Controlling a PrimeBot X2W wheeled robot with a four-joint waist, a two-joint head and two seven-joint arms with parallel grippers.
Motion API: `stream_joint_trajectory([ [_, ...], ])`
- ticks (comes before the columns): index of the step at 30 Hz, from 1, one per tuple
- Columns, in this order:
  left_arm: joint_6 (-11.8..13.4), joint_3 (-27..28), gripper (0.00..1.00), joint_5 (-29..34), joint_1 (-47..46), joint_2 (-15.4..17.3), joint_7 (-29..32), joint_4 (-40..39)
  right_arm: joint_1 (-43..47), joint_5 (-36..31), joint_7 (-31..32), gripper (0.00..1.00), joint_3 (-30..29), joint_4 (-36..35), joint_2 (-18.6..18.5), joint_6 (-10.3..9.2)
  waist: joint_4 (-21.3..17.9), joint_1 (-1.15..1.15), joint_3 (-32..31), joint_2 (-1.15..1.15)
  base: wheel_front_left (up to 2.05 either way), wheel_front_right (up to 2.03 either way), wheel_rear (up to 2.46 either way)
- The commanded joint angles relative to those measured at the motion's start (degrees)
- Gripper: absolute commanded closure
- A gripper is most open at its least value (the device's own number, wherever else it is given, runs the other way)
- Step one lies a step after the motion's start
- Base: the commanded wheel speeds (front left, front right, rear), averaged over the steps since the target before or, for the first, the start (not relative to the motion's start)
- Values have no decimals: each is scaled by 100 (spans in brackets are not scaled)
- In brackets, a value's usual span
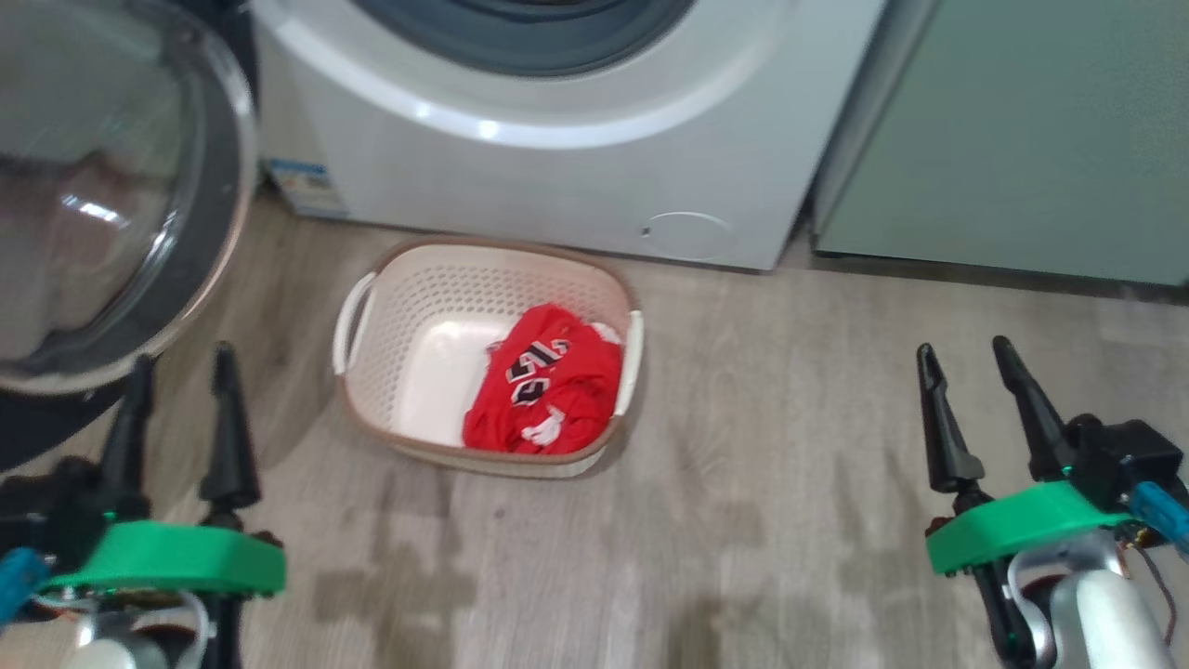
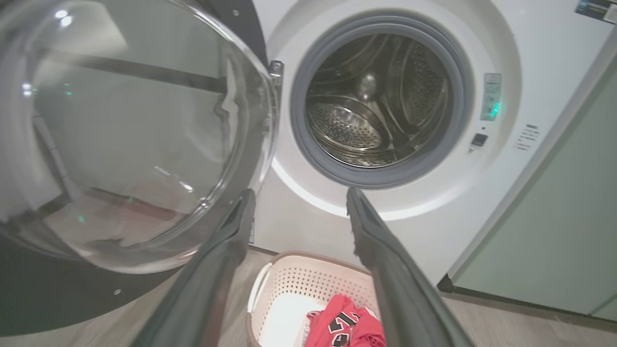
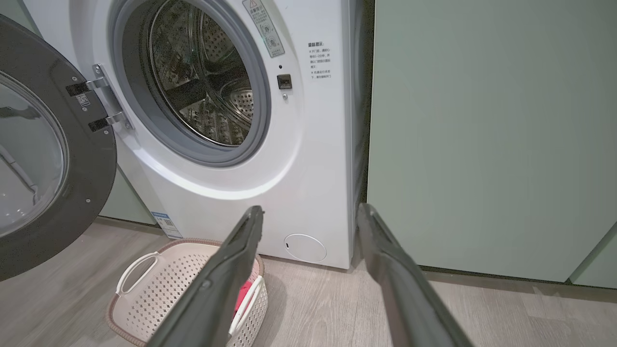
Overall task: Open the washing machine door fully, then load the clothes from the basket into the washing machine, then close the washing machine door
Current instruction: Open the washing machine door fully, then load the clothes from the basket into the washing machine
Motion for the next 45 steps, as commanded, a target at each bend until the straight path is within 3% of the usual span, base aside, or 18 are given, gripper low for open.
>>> stream_joint_trajectory([
  [1, -18, 173, 0, 67, -145, 117, -1, -223, -99, 16, -94, 0, 158, -154, -41, 0, -184, 0, -103, 0, 0, 0, 0],
  [7, -121, -290, 0, 281, -152, 109, 158, -193, -93, 2, -96, 0, 285, -52, -41, 0, -635, 0, -270, 0, 0, 0, 0],
  [18, -89, -506, 0, 497, 6, 199, 240, 11, 141, -41, -2, 0, 362, -6, -41, 0, -1157, 0, -611, 0, 0, 0, 0],
  [45, 39, -497, 0, 474, 223, 266, 84, 249, 406, -62, 170, 0, 297, -277, -41, 0, -1141, 0, -802, 0, 0, 0, 0],
])
